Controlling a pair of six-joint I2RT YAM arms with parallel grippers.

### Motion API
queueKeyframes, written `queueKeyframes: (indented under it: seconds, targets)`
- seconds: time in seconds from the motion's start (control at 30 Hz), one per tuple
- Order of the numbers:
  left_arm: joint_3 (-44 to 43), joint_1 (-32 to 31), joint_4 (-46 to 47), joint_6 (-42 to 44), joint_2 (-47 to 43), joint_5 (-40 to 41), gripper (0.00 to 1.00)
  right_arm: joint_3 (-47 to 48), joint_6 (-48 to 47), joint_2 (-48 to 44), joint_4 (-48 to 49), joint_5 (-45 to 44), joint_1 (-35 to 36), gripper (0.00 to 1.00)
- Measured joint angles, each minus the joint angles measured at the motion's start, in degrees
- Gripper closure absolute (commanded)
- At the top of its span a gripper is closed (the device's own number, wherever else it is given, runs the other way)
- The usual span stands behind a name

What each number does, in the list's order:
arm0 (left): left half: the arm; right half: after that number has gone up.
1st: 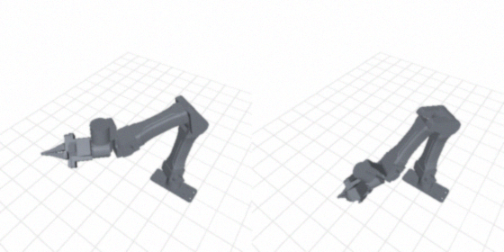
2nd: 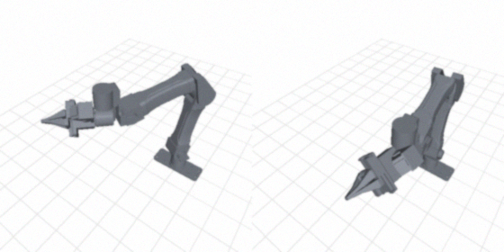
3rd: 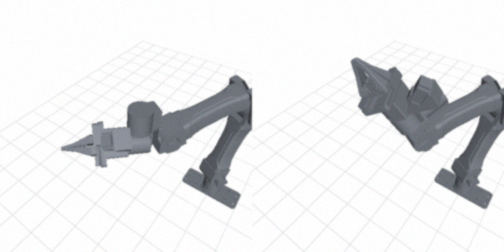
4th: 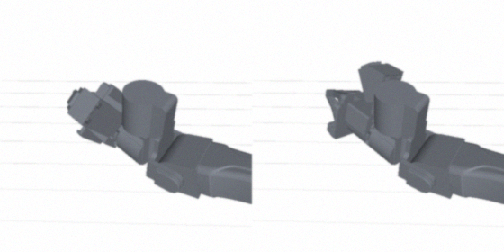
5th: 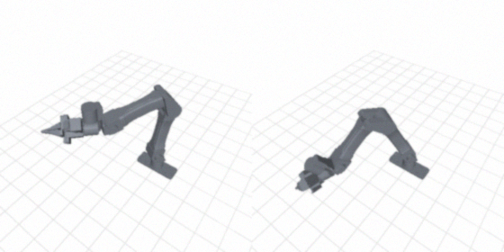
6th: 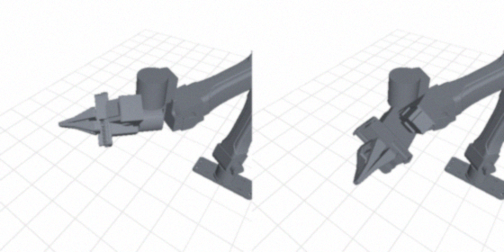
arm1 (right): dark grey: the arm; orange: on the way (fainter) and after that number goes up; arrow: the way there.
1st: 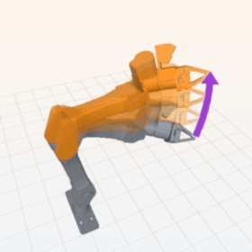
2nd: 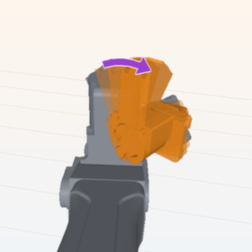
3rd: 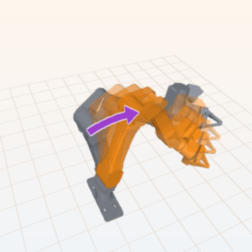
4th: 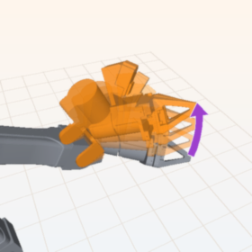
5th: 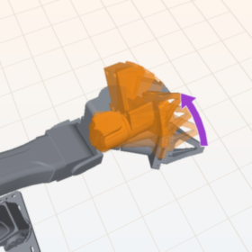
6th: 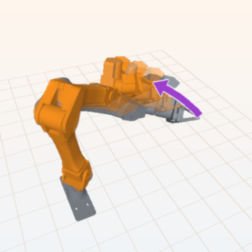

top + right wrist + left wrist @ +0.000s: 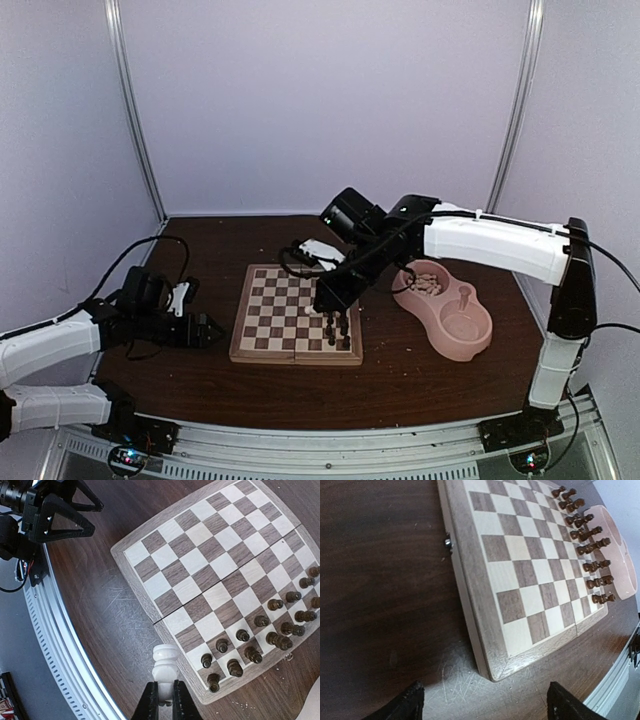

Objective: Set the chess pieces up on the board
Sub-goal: Position the chessboard at the center of the board.

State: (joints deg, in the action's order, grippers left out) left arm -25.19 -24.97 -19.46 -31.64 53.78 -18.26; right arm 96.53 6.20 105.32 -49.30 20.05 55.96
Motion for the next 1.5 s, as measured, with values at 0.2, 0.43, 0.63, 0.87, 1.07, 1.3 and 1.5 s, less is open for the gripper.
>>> queueKeyframes:
  seconds: [0.2, 0.43, 0.63, 0.87, 1.07, 1.3, 1.5]
  targets:
    - [0.46, 0.0, -1.7, -1.88, 2.34, 2.95, 0.34, 7.15, -0.33, 7.34, -3.48, -2.36, 4.33, 0.93]
    - [0.59, 0.0, -1.49, -2.43, 8.24, 2.34, 0.37, 13.99, 0.48, 12.35, -5.62, -6.05, 6.19, 0.95]
    - [-0.15, 0.0, 1.64, -2.36, 14.64, 0.31, 0.39, 15.61, 1.77, 13.4, -6.27, -9.92, 6.16, 0.95]
    - [-2.38, 0.0, 5.18, -2.36, 19.96, -1.64, 0.53, 15.63, 2.14, 13.77, -6.51, -11.8, 6.16, 0.95]
    - [-2.47, -2.19, 9.22, -2.69, 22.38, -5.46, 0.71, 15.72, 2.16, 14.62, -6.78, -13.18, 6.16, 0.95]
    - [-2.54, -5.35, 13.84, -3.58, 24.65, -8.83, 0.75, 15.72, 2.73, 14.67, -6.82, -14.47, 6.16, 0.96]
    - [-1.9, -10.1, 16.68, -4.94, 25.62, -9.94, 0.75, 15.61, 2.84, 14.67, -6.95, -14.6, 6.16, 0.96]
